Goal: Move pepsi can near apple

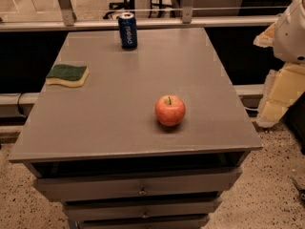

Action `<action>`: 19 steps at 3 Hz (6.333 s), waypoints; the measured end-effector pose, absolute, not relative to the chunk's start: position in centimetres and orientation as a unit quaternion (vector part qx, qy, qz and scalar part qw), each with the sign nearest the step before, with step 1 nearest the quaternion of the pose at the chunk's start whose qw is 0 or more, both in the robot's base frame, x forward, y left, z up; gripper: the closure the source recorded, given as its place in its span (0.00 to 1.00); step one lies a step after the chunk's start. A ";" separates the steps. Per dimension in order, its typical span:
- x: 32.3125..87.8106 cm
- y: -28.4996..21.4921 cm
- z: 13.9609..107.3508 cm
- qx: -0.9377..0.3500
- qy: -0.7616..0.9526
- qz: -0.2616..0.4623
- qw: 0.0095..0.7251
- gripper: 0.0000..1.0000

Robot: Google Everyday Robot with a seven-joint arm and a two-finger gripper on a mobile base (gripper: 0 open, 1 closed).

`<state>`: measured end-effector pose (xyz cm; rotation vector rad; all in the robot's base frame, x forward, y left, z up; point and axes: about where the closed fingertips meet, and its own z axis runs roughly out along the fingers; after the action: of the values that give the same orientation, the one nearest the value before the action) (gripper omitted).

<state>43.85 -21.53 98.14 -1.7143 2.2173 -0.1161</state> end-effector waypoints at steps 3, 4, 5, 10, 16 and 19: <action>49.8 -20.1 97.4 -0.609 0.757 -0.028 0.236 0.00; 57.5 -16.3 97.0 -0.623 0.710 0.008 0.329 0.00; 61.4 -13.1 96.8 -0.630 0.677 0.035 0.379 0.00; 78.2 -6.1 95.8 -0.521 0.657 0.088 0.538 0.00; 87.8 7.3 91.6 -0.450 0.698 0.222 0.511 0.03; 84.8 3.8 94.0 -0.468 0.708 0.187 0.494 0.80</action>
Offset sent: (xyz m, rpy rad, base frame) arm 0.0528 0.0112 -0.0131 0.0789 -0.0774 0.0358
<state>84.79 3.77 93.96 -1.1358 1.7174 0.4528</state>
